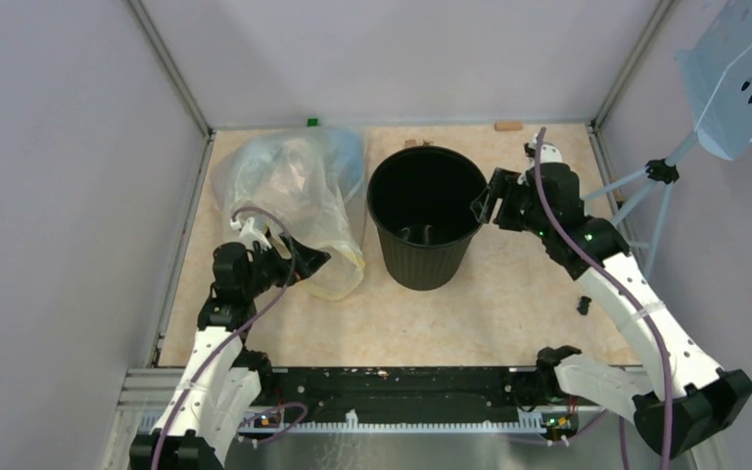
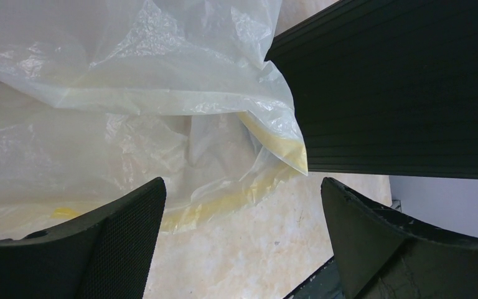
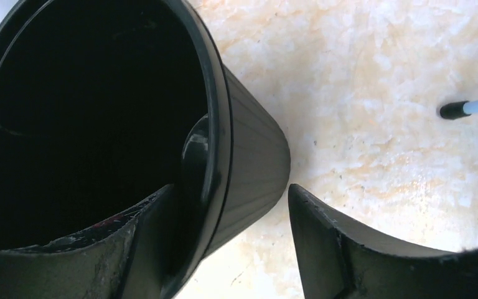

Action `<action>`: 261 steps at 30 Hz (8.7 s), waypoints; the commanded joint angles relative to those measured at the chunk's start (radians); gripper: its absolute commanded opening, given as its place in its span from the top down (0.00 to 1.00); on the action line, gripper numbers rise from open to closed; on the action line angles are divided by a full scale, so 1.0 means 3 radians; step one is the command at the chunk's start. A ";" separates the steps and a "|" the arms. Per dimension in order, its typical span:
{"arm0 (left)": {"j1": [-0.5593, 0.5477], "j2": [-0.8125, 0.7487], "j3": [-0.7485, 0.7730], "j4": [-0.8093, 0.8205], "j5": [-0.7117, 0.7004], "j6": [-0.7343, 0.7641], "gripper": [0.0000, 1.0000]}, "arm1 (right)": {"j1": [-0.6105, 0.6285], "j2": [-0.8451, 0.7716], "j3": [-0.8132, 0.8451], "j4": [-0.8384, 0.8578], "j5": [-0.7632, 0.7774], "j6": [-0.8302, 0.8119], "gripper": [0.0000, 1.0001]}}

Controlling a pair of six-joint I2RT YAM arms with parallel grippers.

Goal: Put the trash bags into the trash bin

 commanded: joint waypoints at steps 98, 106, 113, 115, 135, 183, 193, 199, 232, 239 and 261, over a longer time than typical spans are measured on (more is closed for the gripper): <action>-0.1846 0.1029 0.1879 -0.0980 -0.2174 0.1935 0.04 | 0.0920 0.1345 -0.0101 0.1753 -0.0403 -0.0617 1.00; -0.2332 0.1334 0.2001 -0.0891 -0.2450 0.2832 0.01 | 0.0720 0.1028 -0.0369 0.1751 -0.0504 -0.0568 1.00; -0.2602 0.1613 0.1938 -0.0815 -0.2596 0.3446 0.01 | 0.0620 0.1008 -0.0373 0.1784 -0.0654 -0.0493 1.00; -0.2634 0.1692 0.1923 -0.0766 -0.2725 0.3538 0.01 | 0.0604 0.1006 -0.0376 0.1815 -0.0709 -0.0469 1.00; -0.2602 0.2250 0.2244 -0.0695 -0.3797 0.3323 1.00 | 0.0570 0.0921 -0.0510 0.1977 -0.0638 -0.0381 1.00; -0.2410 0.0984 0.2854 -0.1975 -0.3107 0.1641 0.04 | 0.1583 0.1956 -0.1052 0.5251 0.0476 0.1180 0.38; -0.2408 0.0676 0.2138 -0.1317 -0.3001 0.2143 0.01 | 0.1584 0.1864 -0.0686 0.5192 0.0085 0.1138 0.63; -0.2415 0.0830 0.2002 -0.0915 -0.2747 0.2577 0.01 | 0.1583 0.1695 -0.0617 0.5146 0.0058 0.1258 0.61; -0.2383 0.1584 0.1707 0.0881 -0.3988 0.2773 0.24 | 0.1327 0.1519 -0.0268 0.4907 -0.0233 0.2531 0.61; -0.2383 0.1480 0.2265 -0.0370 -0.3994 0.2616 1.00 | 0.1168 0.1328 -0.0470 0.4563 -0.0001 0.2206 0.62; -0.2136 0.2114 0.4065 -0.3284 -0.2892 0.1734 1.00 | 0.1941 0.0555 -0.1731 0.4827 -0.0035 -0.0719 0.66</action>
